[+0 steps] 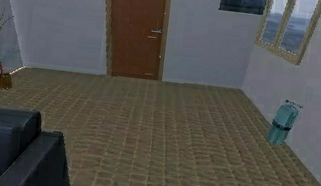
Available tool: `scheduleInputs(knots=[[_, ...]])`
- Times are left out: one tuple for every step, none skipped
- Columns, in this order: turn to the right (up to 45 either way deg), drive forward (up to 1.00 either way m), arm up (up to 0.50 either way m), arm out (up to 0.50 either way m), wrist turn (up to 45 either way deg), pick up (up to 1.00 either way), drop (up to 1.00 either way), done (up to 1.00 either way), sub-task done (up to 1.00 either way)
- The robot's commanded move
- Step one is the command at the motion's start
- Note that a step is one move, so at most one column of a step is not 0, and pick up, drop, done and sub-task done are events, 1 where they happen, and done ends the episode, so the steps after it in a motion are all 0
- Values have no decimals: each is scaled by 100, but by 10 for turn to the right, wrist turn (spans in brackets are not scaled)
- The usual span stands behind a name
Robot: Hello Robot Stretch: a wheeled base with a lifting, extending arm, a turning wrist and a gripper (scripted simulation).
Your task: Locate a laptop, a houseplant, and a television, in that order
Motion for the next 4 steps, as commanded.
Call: scheduleInputs(knots=[[0, 100, 0, 0, 0, 0, 0, 0, 0], [-60, 0, 0, 0, 0, 0, 0, 0, 0], [0, 35, 0, 0, 0, 0, 0, 0, 0], [-390, 0, 0, 0, 0, 0, 0, 0, 0]])
